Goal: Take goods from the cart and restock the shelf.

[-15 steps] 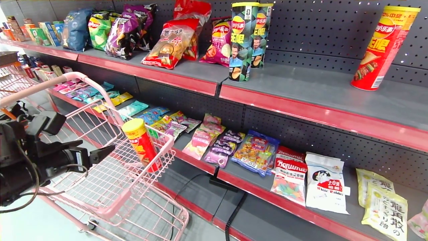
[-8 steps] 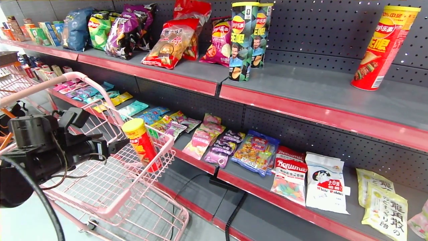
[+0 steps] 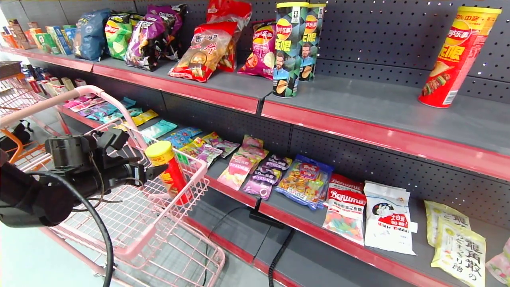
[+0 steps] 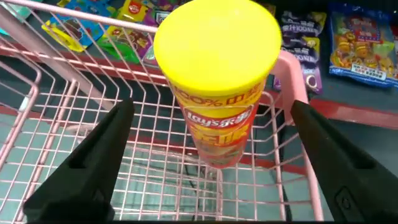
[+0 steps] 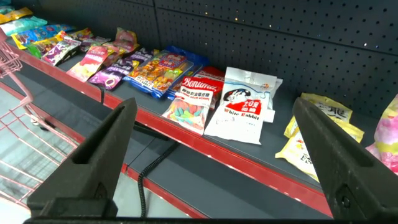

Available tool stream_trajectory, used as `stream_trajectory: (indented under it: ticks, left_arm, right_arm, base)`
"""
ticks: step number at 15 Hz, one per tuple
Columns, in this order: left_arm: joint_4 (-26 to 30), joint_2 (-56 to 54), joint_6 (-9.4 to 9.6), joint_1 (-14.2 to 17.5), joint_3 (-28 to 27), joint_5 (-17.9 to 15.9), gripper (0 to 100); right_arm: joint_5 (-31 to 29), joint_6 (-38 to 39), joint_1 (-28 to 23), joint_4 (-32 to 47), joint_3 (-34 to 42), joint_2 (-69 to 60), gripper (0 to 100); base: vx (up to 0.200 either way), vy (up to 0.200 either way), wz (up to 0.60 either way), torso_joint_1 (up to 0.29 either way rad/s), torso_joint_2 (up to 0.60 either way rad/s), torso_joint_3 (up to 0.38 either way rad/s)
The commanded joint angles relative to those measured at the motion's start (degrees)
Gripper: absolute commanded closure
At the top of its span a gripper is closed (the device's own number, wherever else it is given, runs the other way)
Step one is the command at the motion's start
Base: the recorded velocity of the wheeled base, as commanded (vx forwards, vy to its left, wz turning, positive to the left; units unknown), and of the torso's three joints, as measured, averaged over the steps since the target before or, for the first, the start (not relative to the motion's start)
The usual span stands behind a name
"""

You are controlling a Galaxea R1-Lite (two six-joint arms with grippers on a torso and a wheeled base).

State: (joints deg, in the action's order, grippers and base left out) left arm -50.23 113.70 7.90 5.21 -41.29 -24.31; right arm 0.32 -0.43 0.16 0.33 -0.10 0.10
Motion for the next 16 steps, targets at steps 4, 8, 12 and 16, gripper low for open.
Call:
stream_trajectory:
  ticks: [4, 8, 12, 16]
  left_arm:
    - [-0.1, 6.4, 1.15, -1.3, -4.5, -0.3, 0]
    - [-1.0, 8.0, 1.15, -3.3, -6.0, -0.2, 0]
    - [-7.4, 10.9, 1.15, -3.5, -5.6, 0.4, 100]
    - [-6.4, 4.7, 0.8, -3.4, 0.4, 0.7, 100]
  right_arm:
    - [0.0, 0.0, 0.0, 0.0, 0.0, 0.0, 0]
    - [0.0, 0.0, 0.0, 0.0, 0.0, 0.0, 0]
    - [0.0, 0.0, 0.0, 0.0, 0.0, 0.0, 0]
    - [0.0, 0.0, 0.0, 0.0, 0.0, 0.0, 0]
  base:
    - [0.0, 0.0, 0.0, 0.0, 0.0, 0.0]
    - [0.0, 0.0, 0.0, 0.0, 0.0, 0.0]
    - [0.0, 0.0, 0.0, 0.0, 0.0, 0.0]
    - [0.0, 0.0, 0.0, 0.0, 0.0, 0.0]
